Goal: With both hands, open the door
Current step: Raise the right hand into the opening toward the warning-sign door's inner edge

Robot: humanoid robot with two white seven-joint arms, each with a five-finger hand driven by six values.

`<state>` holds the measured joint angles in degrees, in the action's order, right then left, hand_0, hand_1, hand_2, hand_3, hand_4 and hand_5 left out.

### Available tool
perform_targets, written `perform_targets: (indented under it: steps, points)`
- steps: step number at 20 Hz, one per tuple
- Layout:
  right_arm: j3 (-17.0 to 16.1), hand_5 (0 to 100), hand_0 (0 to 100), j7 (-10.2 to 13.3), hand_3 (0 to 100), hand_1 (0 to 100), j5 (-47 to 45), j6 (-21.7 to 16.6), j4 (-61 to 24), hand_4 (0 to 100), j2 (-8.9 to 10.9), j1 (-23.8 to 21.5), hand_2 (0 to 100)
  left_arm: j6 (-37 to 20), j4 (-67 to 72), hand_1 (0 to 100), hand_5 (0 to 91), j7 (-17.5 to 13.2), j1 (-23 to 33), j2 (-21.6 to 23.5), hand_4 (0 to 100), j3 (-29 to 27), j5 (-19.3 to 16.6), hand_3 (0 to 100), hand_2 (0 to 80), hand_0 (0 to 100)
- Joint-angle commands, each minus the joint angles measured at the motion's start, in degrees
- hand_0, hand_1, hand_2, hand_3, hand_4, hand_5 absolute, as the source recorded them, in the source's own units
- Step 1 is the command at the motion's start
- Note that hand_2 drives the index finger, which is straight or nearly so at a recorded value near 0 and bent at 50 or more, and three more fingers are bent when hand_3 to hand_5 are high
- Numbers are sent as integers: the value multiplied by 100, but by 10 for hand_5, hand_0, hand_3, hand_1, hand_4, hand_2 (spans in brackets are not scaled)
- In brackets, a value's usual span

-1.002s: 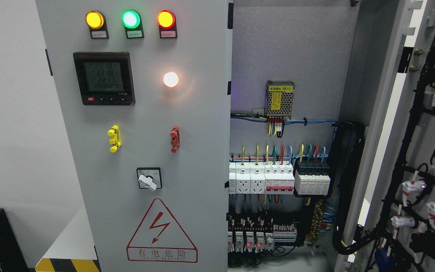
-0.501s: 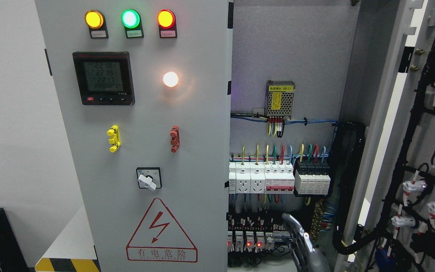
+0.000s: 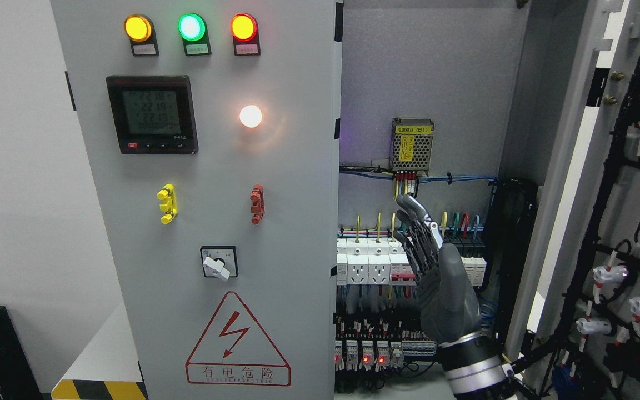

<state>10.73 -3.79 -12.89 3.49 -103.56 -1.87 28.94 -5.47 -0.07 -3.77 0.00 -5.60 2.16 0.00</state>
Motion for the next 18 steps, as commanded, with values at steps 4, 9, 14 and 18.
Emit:
perform_targets:
  steps: [4, 9, 14, 18]
  points:
    - [-159, 0, 0, -104, 0, 0, -73, 423, 1550, 0, -121, 921, 0, 11, 34, 0, 0, -1, 132, -12, 0, -14, -62, 0, 0, 0]
    - [-141, 0, 0, -244, 0, 0, -810, 924, 1585, 0, -94, 964, 0, 11, 34, 0, 0, -1, 132, -12, 0, -14, -62, 0, 0, 0]
    - [-167, 0, 0, -1062, 0, 0, -891, 1075, 1734, 0, -76, 1218, 0, 11, 34, 0, 0, -1, 132, -12, 0, -14, -62, 0, 0, 0]
    - [-220, 0, 0, -1325, 0, 0, -908, 1084, 2024, 0, -50, 1378, 0, 2, 34, 0, 0, -1, 132, -12, 0, -14, -62, 0, 0, 0]
